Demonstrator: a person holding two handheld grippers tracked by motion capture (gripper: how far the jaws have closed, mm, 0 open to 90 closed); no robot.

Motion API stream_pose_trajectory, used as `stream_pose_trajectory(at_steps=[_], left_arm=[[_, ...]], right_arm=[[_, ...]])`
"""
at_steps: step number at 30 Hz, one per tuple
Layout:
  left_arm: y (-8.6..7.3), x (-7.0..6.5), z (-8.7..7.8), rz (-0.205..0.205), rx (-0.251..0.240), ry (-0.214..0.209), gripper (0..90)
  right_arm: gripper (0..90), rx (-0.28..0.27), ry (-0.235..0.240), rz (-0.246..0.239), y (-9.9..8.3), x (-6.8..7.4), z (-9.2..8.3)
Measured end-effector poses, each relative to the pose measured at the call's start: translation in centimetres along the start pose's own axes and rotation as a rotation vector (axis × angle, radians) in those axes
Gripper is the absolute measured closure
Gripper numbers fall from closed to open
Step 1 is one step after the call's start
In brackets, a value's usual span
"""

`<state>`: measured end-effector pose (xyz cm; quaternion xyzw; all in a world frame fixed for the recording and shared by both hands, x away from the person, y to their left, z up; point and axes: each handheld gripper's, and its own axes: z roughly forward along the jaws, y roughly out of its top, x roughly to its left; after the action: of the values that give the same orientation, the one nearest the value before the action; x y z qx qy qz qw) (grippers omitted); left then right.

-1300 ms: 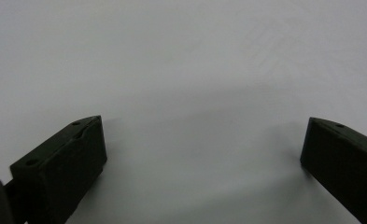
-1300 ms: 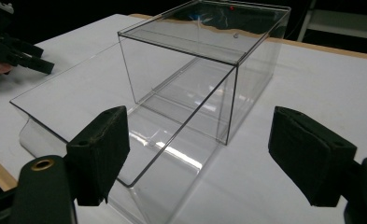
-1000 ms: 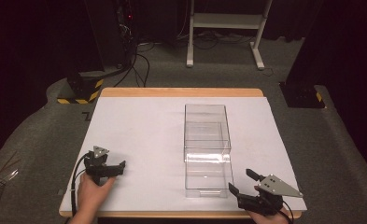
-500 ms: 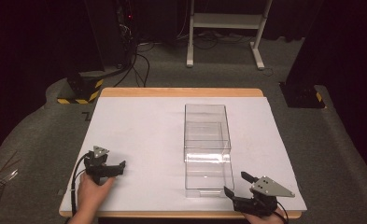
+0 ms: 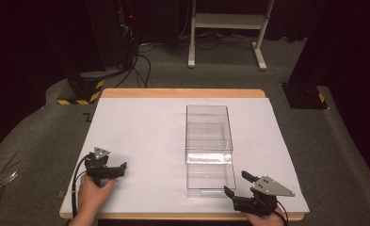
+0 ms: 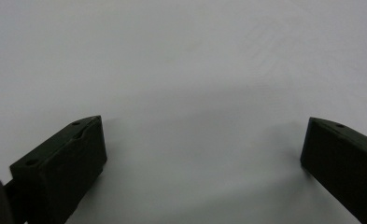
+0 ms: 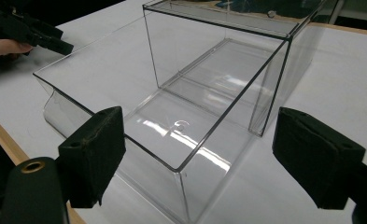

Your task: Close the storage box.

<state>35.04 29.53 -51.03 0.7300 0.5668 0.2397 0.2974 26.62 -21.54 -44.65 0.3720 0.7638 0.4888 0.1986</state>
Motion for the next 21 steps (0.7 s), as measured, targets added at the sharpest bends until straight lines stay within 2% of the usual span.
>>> stream_pose_trajectory(at_steps=[14, 21], left_arm=[[0.0, 0.0, 0.0, -0.003, -0.002, -0.001, 0.5], [0.0, 0.0, 0.0, -0.002, -0.001, -0.001, 0.5]], right_arm=[[17.5, -0.016, -0.025, 0.011, 0.4, -0.5, 1.0], [19.2, -0.024, -0.022, 0.026, 0.6, -0.7, 1.3]])
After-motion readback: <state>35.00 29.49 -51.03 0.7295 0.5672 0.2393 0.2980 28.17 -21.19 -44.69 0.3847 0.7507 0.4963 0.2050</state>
